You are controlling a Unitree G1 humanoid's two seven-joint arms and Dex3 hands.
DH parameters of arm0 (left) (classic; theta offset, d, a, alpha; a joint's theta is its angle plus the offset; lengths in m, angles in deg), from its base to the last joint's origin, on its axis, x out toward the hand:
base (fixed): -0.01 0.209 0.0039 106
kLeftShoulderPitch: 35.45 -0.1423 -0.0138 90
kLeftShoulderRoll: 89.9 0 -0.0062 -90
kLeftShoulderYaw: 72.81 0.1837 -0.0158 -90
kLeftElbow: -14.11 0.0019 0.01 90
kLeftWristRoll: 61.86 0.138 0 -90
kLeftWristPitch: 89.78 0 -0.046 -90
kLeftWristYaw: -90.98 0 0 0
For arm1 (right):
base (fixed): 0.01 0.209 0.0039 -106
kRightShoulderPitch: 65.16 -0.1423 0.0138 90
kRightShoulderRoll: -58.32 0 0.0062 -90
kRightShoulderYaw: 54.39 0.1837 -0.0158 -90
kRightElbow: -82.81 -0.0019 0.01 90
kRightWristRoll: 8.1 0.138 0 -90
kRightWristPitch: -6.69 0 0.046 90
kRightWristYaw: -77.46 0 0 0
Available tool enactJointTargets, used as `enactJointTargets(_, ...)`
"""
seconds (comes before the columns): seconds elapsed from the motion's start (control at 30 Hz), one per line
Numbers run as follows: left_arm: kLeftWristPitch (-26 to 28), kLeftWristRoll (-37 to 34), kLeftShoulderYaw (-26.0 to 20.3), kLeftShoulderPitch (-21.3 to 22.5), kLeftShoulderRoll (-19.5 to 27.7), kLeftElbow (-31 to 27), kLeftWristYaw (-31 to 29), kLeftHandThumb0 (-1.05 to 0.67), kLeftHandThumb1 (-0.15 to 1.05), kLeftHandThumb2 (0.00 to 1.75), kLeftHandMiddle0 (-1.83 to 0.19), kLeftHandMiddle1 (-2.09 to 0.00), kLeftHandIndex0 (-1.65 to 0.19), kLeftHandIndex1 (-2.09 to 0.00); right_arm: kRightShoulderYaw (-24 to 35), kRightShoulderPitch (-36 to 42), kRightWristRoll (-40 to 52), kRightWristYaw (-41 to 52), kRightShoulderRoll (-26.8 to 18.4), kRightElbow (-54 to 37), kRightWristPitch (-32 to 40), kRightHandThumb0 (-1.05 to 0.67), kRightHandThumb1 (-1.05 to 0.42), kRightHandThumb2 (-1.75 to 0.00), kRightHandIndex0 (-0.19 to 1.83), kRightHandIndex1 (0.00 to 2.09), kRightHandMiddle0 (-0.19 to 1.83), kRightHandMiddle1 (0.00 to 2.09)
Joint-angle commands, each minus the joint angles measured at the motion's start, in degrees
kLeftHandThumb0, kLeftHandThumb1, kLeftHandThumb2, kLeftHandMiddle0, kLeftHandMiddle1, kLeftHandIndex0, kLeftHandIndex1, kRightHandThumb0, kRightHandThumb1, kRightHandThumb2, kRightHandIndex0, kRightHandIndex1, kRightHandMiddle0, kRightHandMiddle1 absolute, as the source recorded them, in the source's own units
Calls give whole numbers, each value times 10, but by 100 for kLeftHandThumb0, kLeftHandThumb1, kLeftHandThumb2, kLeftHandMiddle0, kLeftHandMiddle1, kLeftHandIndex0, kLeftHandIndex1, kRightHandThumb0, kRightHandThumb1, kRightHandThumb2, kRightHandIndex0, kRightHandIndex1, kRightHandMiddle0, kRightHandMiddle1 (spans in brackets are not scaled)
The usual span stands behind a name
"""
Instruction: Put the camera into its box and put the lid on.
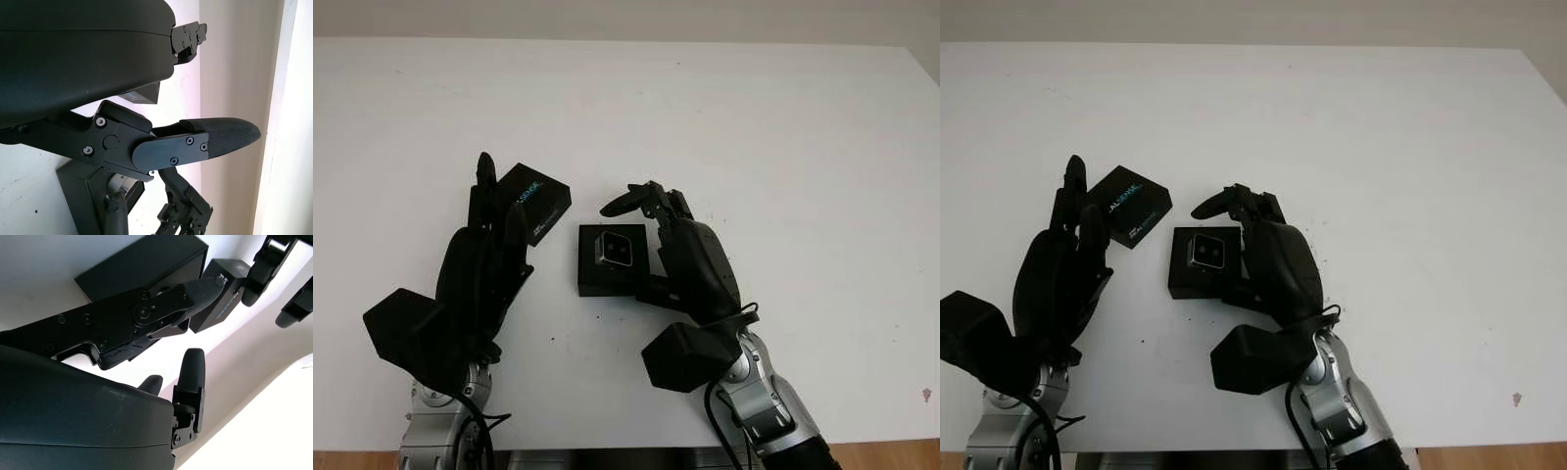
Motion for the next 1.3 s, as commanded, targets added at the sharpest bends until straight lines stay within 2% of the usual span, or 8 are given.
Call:
enactJointTargets(0.0,1,-2,-3,-12,1,0,1,-82,105,59,19,0,19,0,5,-5,-5,-12,-7,13,-8,-62,-95,-5,-2,111,16,155)
enactJointTargets(0.17,5,-8,-5,-14,1,-1,-1,-81,105,59,19,0,19,0,7,-14,-10,-23,-18,23,-10,-61,-95,-5,0,113,20,143)
enactJointTargets(0.5,3,-2,-2,-17,8,-4,0,-82,105,59,19,0,19,0,2,-15,-24,-6,-35,12,-8,-64,-94,-5,1,100,16,112)
enactJointTargets(0.83,5,-3,-3,-23,10,-11,-2,-82,105,59,19,0,19,0,3,-2,-28,97,-66,-59,34,-72,-97,-5,1,78,10,78)
enactJointTargets(1.07,8,-4,-4,-24,9,-12,-2,-83,105,58,19,0,19,0,7,1,-33,110,-73,-71,44,-70,-96,-5,8,72,18,79)
enactJointTargets(1.27,4,-6,-4,-24,7,-9,-2,-82,105,59,19,0,19,0,6,-6,-52,86,-70,-51,51,-65,-96,-6,14,70,26,87)
